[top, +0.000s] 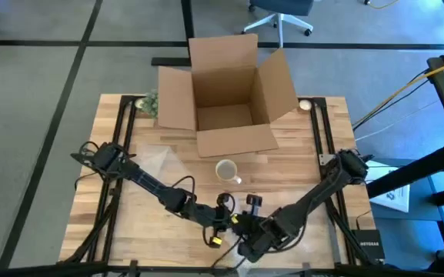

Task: Wrap mug
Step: Wrap the red mug with transparent bubble wrap

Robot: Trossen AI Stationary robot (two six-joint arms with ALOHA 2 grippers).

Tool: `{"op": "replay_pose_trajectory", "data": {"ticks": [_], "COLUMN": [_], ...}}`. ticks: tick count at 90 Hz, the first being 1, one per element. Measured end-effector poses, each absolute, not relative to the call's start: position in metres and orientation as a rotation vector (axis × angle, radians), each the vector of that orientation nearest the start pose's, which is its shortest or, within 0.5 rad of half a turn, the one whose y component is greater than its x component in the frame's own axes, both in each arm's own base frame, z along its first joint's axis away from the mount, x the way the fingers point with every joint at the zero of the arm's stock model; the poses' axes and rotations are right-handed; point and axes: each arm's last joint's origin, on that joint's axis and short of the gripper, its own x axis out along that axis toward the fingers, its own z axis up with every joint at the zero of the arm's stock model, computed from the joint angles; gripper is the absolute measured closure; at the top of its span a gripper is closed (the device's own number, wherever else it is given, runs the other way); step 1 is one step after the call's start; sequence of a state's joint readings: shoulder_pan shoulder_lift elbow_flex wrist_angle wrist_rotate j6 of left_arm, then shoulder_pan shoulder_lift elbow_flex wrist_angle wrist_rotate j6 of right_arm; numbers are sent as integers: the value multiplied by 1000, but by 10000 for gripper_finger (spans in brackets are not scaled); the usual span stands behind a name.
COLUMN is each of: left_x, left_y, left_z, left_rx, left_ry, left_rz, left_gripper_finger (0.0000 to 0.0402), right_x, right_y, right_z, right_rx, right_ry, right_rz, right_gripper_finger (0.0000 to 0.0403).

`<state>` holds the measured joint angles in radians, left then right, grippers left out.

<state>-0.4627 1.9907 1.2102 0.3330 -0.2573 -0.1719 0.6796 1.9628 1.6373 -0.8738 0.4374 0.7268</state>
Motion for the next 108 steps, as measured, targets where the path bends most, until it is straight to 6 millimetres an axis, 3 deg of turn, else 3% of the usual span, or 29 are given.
{"op": "replay_pose_trajectory", "data": {"ticks": [24, 44, 60, 74, 91, 99, 108], "left_x": [389, 390, 389, 389, 389, 389, 389], "left_y": [-186, -186, -186, -186, -186, -186, -186], "left_z": [174, 175, 174, 174, 174, 174, 174], "left_rx": [-16, -5, 1, 1, -1, -2, -2], "left_ry": [427, 412, 418, 418, 418, 417, 416], "left_rz": [-168, -167, -169, -170, -170, -170, -170], "left_gripper_finger": [401, 401, 401, 401, 401, 401, 401], "right_x": [317, 320, 322, 324, 321, 322, 330], "right_y": [246, 235, 239, 241, 241, 240, 241], "right_z": [198, 180, 197, 233, 259, 258, 236], "right_rx": [139, 218, 180, 165, 125, 108, 150], "right_ry": [1103, 1114, 1136, 1120, 1140, 1117, 1150], "right_rz": [-128, -82, -51, -27, -43, -70, -35], "right_gripper_finger": [403, 403, 403, 403, 403, 403, 403]}}
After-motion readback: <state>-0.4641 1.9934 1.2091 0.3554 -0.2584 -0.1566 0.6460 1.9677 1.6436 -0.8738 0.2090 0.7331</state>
